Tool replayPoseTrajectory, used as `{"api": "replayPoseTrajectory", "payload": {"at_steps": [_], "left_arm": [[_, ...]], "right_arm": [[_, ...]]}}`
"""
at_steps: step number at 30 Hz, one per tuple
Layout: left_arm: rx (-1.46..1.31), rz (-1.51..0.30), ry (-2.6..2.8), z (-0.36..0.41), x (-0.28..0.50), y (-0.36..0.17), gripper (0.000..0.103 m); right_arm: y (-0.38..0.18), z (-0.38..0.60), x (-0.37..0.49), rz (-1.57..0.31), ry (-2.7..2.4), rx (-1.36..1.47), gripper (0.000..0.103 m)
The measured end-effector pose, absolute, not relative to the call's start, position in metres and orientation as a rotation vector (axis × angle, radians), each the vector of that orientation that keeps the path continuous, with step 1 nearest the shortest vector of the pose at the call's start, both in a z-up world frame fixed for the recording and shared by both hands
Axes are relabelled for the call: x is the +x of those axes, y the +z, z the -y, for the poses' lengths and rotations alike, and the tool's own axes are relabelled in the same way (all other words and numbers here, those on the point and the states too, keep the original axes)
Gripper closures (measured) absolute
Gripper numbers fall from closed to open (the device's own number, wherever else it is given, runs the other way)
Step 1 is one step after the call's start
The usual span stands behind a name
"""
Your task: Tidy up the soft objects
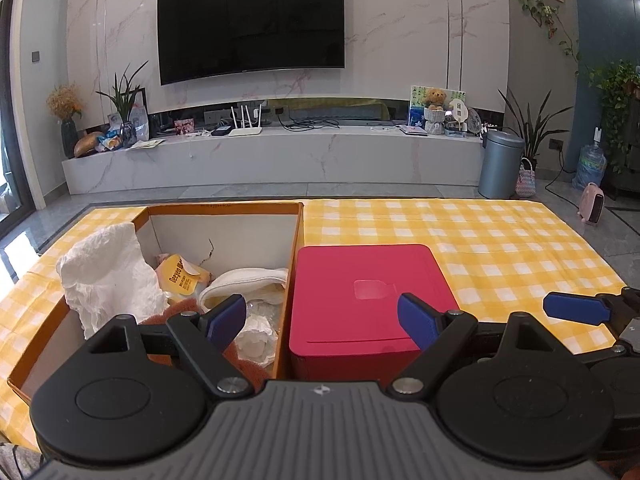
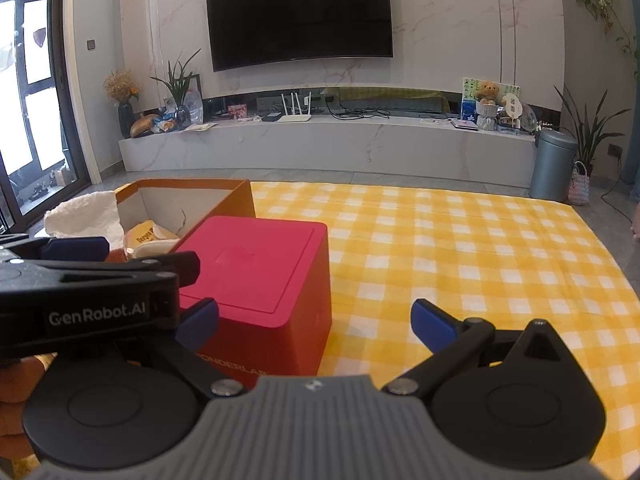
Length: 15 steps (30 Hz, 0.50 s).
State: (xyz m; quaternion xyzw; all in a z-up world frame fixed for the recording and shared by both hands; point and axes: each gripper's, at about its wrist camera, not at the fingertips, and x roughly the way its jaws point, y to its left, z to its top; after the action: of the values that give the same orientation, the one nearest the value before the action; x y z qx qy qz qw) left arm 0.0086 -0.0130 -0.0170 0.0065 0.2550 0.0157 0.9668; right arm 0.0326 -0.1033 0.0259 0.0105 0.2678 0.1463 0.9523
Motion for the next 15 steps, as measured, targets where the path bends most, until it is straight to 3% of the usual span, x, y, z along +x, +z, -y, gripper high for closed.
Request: {"api": "replayPoseTrajectory", "payload": {"at_steps": [15], "left_arm": [[-0.004, -0.532, 0.042, 0.0075, 0.0100, -0.0194, 0.003]], "right_arm": [[0.0219, 0.0993, 0.0368, -0.554, 0.294, 0.025, 0.003]]}}
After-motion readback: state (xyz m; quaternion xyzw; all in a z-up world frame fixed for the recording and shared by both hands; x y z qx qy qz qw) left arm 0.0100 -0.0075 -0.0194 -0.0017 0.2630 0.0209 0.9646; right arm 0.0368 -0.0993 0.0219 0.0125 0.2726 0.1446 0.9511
